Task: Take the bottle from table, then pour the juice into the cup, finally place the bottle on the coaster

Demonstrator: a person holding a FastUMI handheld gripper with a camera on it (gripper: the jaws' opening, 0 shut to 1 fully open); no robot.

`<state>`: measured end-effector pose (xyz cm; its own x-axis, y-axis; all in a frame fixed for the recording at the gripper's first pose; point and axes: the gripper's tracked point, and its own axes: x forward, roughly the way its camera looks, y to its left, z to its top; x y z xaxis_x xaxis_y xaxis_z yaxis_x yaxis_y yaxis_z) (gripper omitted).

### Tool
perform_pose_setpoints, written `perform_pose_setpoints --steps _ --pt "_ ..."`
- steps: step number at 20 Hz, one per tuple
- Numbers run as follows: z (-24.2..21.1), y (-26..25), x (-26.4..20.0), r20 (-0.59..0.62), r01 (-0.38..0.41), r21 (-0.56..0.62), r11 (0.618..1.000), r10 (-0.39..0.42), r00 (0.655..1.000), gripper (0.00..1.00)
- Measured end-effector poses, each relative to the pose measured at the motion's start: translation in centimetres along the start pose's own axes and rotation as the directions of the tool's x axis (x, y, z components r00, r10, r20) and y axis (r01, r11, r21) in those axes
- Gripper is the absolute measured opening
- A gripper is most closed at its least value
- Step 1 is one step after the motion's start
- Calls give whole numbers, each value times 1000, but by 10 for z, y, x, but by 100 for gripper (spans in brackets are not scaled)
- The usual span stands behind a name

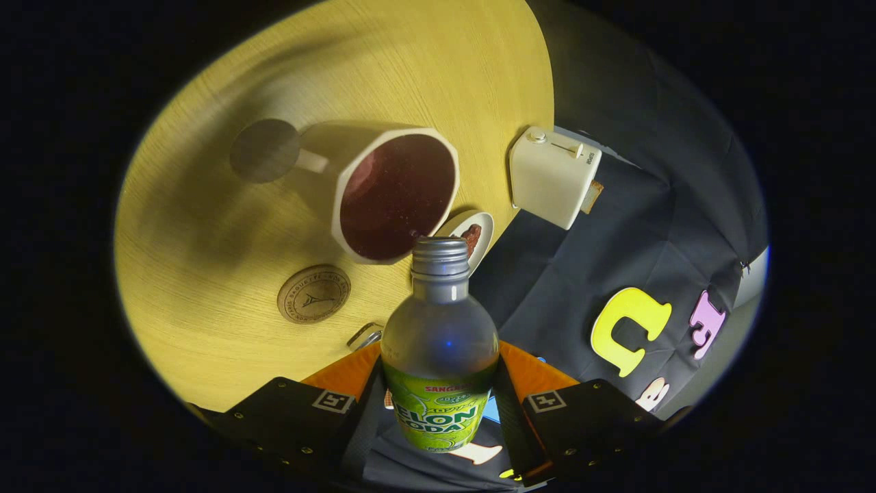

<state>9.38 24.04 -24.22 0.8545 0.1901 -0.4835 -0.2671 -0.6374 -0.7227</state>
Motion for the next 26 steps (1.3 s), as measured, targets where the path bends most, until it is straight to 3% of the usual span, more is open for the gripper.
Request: perform_pose_setpoints --steps 13,26 --pt "11 7 -3 33 -29 129 991 25 999 77" --pt "15 6 -8 89 -5 362 932 -30 996 77"
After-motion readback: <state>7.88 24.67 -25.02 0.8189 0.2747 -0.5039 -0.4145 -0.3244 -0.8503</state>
